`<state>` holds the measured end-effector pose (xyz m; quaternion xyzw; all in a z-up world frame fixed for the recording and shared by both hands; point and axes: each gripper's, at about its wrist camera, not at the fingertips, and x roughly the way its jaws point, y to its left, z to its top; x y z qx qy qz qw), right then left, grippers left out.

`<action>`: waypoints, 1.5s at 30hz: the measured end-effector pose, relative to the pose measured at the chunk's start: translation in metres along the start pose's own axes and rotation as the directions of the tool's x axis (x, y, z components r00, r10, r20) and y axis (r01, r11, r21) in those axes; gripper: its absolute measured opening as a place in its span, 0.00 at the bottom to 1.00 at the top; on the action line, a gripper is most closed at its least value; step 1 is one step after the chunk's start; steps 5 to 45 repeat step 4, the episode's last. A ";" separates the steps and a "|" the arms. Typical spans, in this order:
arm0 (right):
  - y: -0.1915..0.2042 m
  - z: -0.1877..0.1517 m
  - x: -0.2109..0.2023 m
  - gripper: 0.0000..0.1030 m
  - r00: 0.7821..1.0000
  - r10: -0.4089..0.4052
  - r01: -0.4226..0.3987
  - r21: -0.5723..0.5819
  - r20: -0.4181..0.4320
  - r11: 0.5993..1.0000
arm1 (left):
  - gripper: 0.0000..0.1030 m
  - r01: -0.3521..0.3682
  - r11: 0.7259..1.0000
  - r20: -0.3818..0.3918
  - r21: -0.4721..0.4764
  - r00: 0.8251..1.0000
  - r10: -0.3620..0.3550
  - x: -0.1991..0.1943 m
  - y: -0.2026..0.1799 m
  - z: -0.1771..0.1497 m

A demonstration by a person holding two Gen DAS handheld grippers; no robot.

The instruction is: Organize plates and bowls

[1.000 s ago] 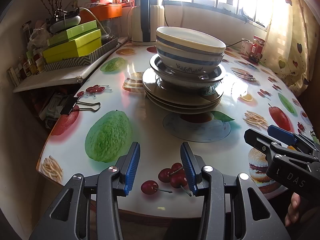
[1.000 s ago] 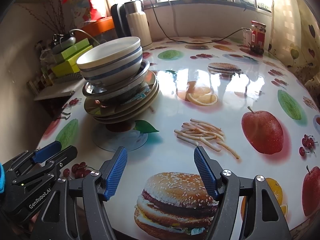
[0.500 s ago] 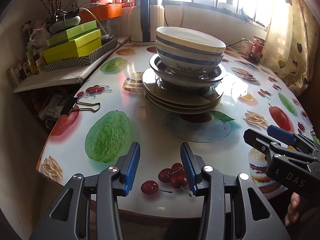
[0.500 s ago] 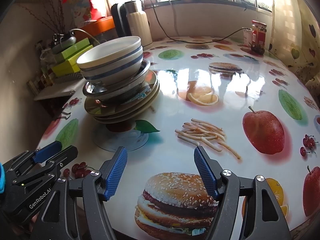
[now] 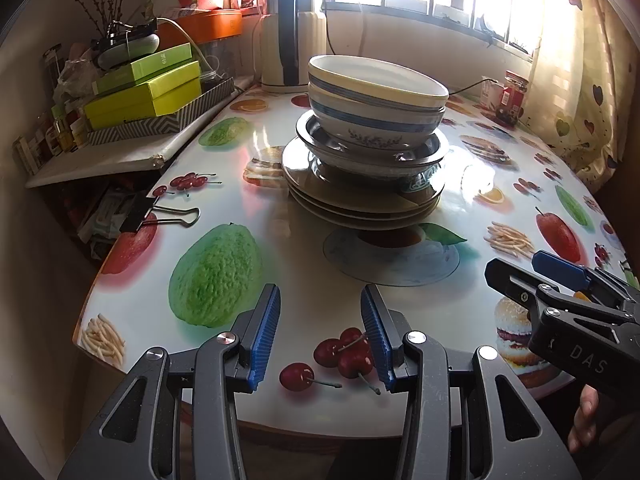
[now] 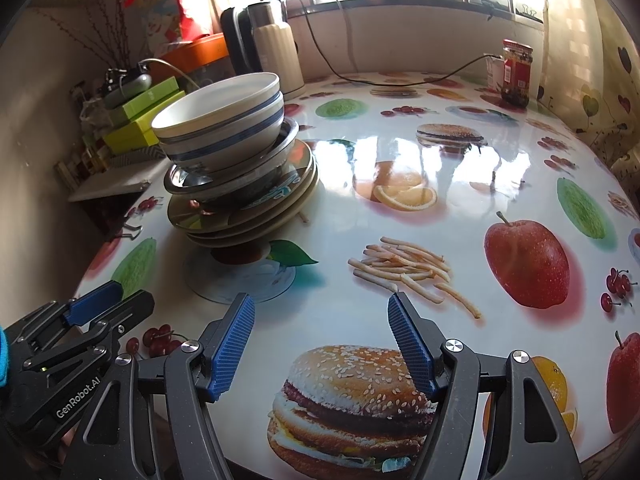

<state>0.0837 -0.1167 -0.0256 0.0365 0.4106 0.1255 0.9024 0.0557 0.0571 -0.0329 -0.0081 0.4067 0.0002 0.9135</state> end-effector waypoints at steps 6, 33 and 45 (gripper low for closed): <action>0.002 -0.002 0.001 0.68 1.000 0.000 0.000 0.000 0.000 1.000 | 0.42 0.003 1.000 -0.002 0.000 1.000 -0.003 0.001 0.000 0.001; 0.002 -0.002 0.001 0.68 1.000 0.000 0.000 0.000 0.000 1.000 | 0.42 0.003 1.000 -0.002 0.000 1.000 -0.003 0.001 0.000 0.001; 0.002 -0.002 0.001 0.68 1.000 0.000 0.000 0.000 0.000 1.000 | 0.42 0.003 1.000 -0.002 0.000 1.000 -0.003 0.001 0.000 0.001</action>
